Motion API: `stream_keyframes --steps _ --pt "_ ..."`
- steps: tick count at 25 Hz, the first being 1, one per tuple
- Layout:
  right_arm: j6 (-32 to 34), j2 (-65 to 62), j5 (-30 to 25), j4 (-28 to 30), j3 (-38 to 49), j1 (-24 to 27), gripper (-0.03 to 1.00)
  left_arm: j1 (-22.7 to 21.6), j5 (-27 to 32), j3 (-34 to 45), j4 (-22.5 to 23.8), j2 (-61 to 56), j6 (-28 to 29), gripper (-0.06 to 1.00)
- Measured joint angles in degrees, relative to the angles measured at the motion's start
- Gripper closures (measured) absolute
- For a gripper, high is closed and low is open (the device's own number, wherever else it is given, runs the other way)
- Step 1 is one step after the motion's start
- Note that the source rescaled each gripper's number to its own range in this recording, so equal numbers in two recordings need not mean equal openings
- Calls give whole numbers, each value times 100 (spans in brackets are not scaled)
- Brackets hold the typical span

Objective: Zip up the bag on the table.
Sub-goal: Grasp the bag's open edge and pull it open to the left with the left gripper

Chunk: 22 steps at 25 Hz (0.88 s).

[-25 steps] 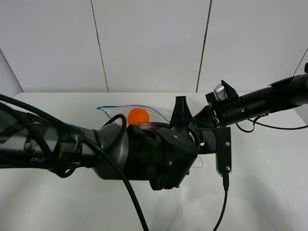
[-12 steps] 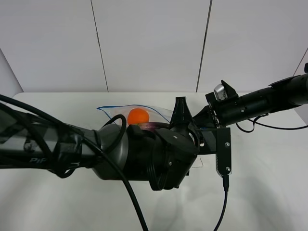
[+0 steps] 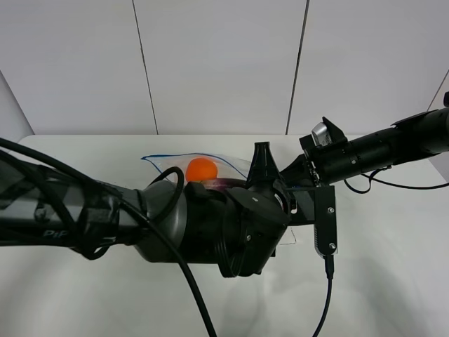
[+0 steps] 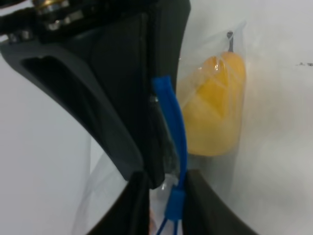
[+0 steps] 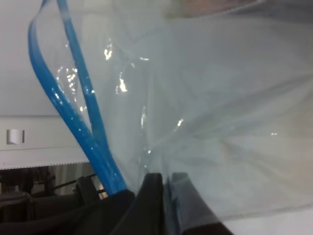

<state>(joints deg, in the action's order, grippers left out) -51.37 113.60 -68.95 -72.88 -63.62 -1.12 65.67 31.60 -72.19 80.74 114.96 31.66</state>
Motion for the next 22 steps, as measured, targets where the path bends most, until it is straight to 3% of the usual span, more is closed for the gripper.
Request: stream_keyframes --steps 6,22 --pt "0 0 28 -29 0 0 97 0 12 0 -33 0 0 91" --pt "0 0 28 -48 0 0 97 0 31 0 -45 0 -45 94"
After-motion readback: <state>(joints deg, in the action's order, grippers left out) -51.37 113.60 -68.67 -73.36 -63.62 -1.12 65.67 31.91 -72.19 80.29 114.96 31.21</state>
